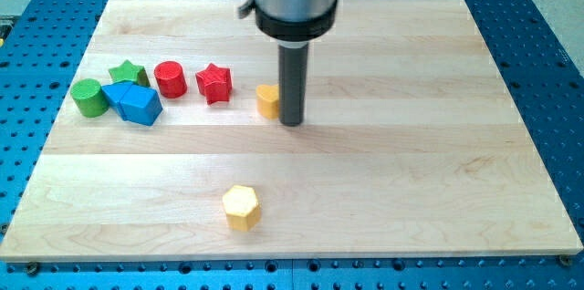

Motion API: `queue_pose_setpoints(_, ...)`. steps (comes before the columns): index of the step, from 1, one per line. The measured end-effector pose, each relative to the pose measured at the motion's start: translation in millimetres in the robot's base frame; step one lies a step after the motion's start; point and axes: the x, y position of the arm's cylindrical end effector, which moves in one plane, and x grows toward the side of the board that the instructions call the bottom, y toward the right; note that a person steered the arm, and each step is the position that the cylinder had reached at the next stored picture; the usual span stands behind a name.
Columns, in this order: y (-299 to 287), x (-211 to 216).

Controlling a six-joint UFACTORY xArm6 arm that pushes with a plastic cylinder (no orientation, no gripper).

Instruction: Put the hexagon to the bottom right of the red circle

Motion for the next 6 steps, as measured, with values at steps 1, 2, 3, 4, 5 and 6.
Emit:
queue_pose_setpoints(1, -18.1, -8.6)
queue_pose_setpoints(2, 46.0, 21.2)
queue_pose_setpoints(3, 50.6, 121.0)
queue_pose_setpoints(4, 3.0, 174.6)
queue_pose_setpoints(5, -29.3, 160.9)
queue_pose_setpoints(6, -37.3, 110.7)
